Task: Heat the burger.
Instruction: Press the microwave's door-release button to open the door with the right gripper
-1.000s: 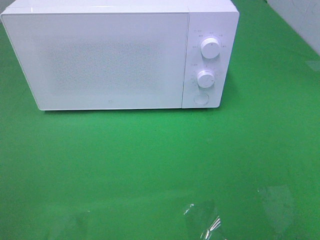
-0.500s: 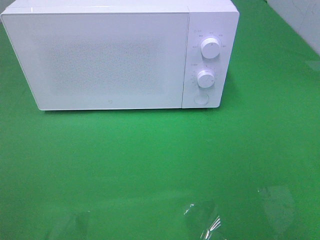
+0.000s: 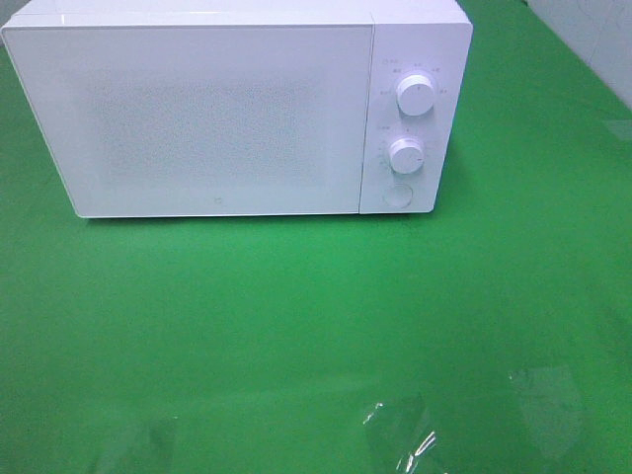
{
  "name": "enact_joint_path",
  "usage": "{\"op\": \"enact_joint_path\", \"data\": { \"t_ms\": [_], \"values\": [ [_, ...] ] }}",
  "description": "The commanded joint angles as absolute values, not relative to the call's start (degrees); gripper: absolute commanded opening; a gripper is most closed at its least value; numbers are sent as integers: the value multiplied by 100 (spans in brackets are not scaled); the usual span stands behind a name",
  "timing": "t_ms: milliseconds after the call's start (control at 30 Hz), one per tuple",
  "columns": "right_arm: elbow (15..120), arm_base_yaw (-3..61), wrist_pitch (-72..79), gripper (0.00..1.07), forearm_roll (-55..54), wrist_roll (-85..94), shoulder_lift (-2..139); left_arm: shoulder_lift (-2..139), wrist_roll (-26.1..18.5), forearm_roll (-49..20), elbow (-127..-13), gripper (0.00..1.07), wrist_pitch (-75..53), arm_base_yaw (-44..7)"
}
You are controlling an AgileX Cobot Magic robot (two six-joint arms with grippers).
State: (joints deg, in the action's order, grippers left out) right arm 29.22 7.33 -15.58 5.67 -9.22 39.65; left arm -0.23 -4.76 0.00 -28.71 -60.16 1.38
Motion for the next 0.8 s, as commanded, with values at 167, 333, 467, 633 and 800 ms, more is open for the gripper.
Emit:
{"op": "enact_joint_path", "data": {
  "t_ms": [167,333,467,633,800],
  "values": [
    [2315,693,160,76,556,-888,4503,-138,-481,0,-2859,98,-5976,115],
    [1925,693,1576,76,556,-773,5036,-138,-481,0,-2859,98,-5976,115],
    [1839,693,2206,76,550,-773,5403,-138,-481,0,-2859,98,-5976,115],
    [1748,693,3180,76,344,-607,6073,-138,-481,0,-2859,98,-5976,115],
    [1748,710,4228,76,-561,327,7053,-138,-481,0,-2859,98,-5976,115]
  ]
}}
